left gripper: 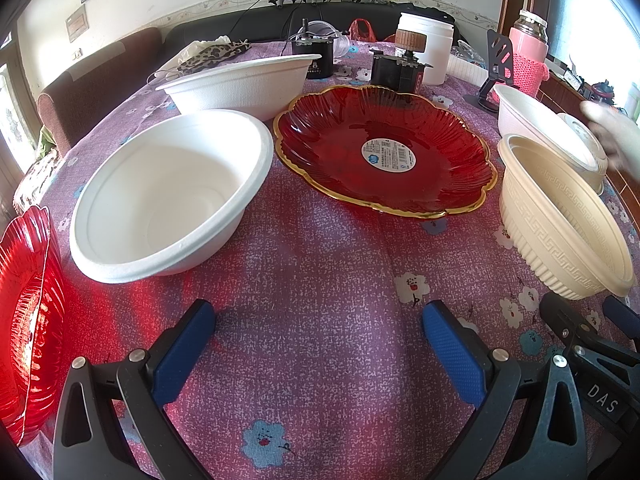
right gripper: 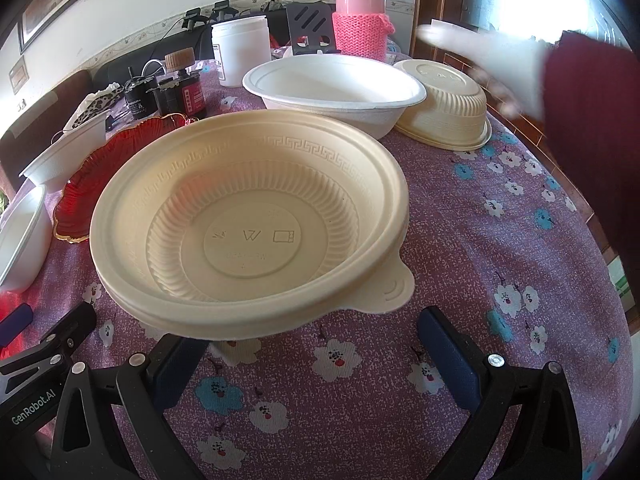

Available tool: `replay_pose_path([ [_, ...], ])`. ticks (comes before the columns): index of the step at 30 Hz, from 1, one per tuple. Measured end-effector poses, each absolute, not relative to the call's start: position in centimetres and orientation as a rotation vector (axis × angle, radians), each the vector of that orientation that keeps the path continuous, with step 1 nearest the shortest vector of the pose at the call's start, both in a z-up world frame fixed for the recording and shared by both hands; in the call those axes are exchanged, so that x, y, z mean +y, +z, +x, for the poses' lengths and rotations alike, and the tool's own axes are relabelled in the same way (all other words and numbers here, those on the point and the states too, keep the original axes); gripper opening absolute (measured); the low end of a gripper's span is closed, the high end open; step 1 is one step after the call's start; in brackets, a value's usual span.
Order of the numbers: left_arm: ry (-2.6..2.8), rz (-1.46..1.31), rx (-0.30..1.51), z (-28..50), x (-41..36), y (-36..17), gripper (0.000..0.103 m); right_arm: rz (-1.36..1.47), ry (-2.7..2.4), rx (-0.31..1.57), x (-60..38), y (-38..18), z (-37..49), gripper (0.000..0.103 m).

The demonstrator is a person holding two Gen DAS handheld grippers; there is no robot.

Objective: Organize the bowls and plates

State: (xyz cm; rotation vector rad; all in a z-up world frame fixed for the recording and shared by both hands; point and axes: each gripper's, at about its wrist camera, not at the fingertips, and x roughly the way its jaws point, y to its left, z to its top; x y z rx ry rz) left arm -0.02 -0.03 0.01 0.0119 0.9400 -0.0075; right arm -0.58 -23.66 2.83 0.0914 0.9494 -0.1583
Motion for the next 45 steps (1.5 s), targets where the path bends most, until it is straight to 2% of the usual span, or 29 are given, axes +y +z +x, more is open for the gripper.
replay_pose_path([
  [45, -0.016, 0.016, 0.944, 0.04, -0.05, -0.06, 0.103, 0.091, -0.158, 0.95, -23.58, 2.9, -0.15, 0.102],
])
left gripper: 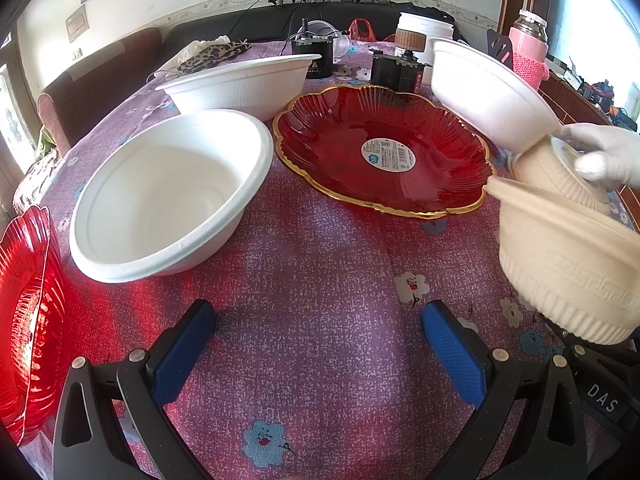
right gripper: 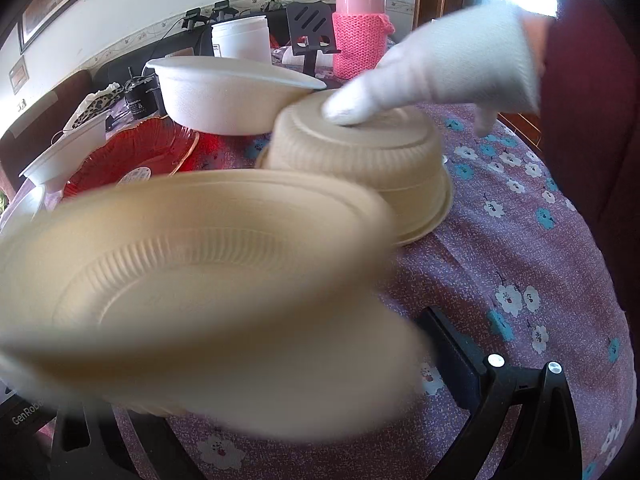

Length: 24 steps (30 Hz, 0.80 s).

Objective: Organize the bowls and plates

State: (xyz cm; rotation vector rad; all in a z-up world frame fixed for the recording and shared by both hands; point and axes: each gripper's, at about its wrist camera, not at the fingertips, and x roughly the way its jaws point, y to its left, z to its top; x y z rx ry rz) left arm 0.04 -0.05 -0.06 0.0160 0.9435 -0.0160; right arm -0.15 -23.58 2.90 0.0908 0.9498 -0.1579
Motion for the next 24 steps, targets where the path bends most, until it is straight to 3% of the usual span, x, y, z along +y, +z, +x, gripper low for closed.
replay_pose_path([
  [24, -0.042, 0.027, 0.943, -0.61, 0.18, -0.01, 0.103, 0.091, -0.158, 0.95, -23.64, 2.89, -0.08, 0.102],
])
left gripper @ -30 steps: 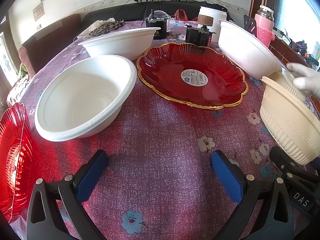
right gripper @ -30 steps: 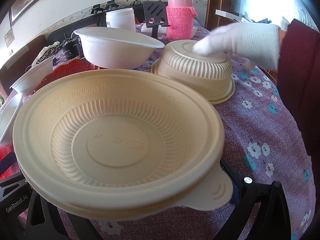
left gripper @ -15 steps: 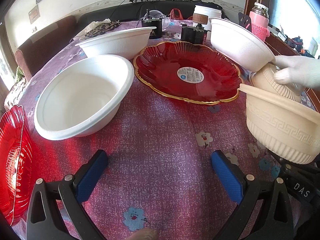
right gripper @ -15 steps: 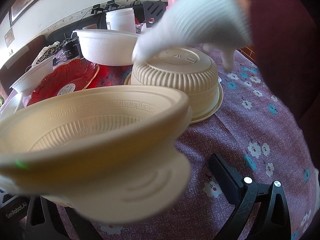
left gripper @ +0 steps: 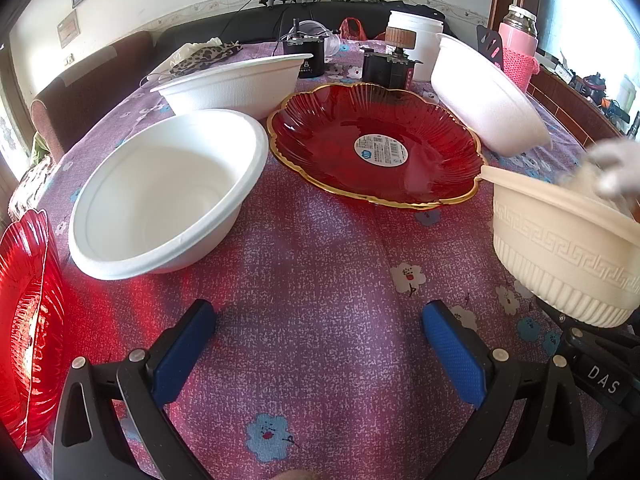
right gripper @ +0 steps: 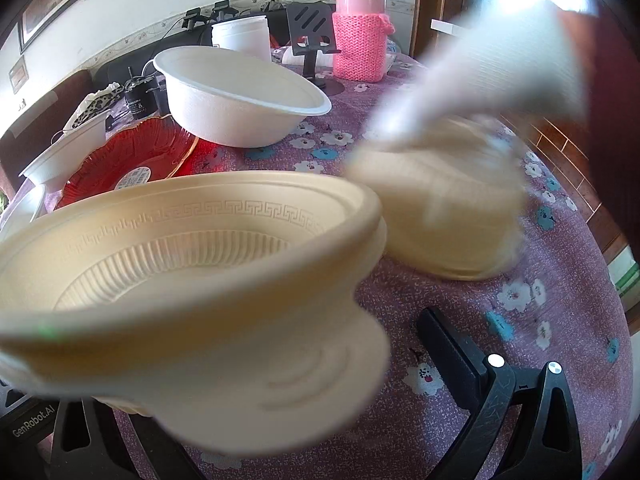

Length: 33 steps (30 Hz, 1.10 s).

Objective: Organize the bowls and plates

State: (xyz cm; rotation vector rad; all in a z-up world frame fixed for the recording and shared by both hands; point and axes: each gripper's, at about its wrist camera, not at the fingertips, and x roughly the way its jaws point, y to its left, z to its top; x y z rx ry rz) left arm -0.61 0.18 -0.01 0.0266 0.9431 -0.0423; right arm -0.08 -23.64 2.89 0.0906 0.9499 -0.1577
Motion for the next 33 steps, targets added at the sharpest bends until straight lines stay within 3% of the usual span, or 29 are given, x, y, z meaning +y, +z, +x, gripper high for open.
replay_pose_path([
  [25, -0.036, 0.02, 0.943, -0.7, 0.5, 0.1, 0.103, -0.005, -0.333, 0.927, -21.2, 3.4, -0.6, 0.102],
  [33, -0.035, 0.024, 0.942, -0.8, 0.5, 0.2, 0.103, 0.128, -0.264, 0.951, -23.1, 2.9, -0.7, 0.102],
])
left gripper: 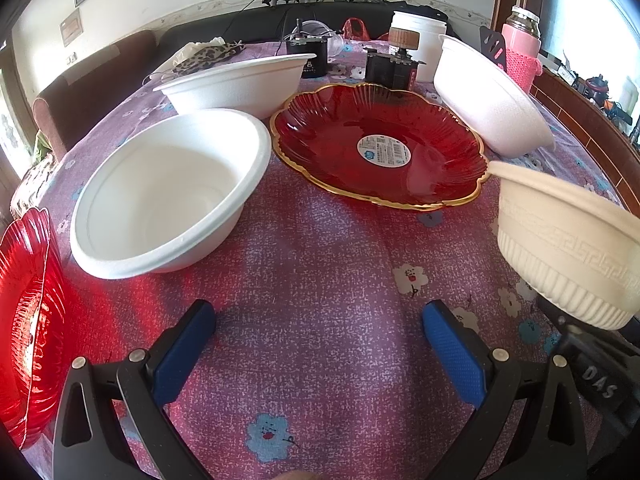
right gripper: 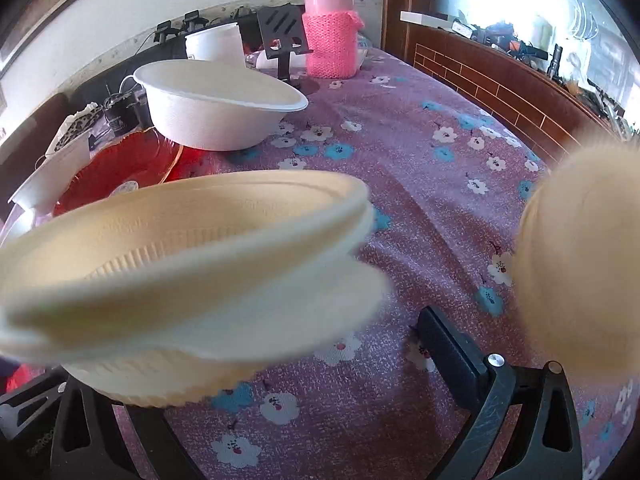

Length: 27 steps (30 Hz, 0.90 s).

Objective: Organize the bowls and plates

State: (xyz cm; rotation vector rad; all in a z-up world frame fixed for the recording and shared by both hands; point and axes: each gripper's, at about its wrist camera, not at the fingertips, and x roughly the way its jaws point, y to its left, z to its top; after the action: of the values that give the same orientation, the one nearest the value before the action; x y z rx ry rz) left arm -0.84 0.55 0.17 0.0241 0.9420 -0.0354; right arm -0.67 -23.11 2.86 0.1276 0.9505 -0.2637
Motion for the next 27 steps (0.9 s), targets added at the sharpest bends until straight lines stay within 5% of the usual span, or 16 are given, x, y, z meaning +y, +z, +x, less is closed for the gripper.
replay_pose_path([
  [27, -0.035, 0.024, 0.942, -0.69, 0.46, 0.13, 0.103, 0.139, -0.259, 0.949, -23.21, 2.83, -0.66, 0.102],
])
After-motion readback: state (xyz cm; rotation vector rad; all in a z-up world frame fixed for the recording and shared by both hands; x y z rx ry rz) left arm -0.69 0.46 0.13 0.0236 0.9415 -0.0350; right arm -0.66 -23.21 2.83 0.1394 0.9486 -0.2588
